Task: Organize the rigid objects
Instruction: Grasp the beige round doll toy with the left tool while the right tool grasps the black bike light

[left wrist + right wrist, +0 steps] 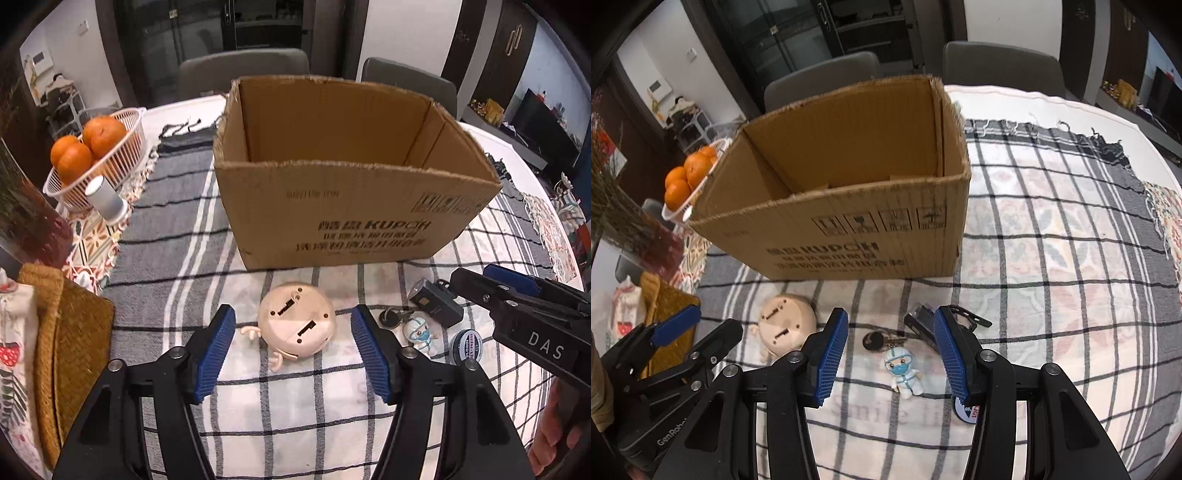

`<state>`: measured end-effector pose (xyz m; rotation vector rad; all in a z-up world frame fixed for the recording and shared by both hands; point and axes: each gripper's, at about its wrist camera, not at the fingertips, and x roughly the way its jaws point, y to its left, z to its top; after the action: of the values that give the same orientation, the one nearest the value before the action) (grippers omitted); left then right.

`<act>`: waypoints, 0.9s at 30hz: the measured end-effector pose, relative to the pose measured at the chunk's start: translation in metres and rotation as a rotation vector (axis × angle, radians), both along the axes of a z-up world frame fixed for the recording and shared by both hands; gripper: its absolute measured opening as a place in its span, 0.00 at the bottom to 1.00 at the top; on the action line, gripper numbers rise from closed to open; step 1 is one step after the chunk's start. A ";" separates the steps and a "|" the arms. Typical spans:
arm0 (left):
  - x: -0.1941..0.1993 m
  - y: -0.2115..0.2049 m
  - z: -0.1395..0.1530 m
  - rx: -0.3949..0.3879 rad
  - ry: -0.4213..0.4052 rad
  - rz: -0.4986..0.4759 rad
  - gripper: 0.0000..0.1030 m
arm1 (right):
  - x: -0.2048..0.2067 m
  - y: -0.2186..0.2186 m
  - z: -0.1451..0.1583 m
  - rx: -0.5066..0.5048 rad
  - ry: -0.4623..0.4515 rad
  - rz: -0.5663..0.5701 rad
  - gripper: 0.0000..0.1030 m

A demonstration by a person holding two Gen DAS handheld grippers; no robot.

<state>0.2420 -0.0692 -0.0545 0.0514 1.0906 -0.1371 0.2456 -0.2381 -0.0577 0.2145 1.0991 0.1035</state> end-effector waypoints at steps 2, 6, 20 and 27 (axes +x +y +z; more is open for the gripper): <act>0.000 -0.002 -0.004 -0.002 0.010 0.000 0.64 | 0.003 -0.002 -0.006 0.005 0.021 0.007 0.48; 0.003 -0.005 -0.011 0.006 0.021 -0.004 0.67 | 0.005 -0.009 -0.019 0.023 0.063 -0.008 0.51; 0.016 -0.002 -0.032 0.003 0.047 -0.082 0.75 | -0.004 -0.026 -0.051 0.142 0.116 -0.306 0.84; 0.026 0.002 -0.047 -0.003 0.060 -0.085 0.77 | -0.009 -0.028 -0.067 0.163 0.124 -0.473 0.86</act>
<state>0.2679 -0.0668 -0.1010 0.0921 1.1482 -0.2177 0.2369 -0.2663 -0.1249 0.6271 1.1371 -0.2471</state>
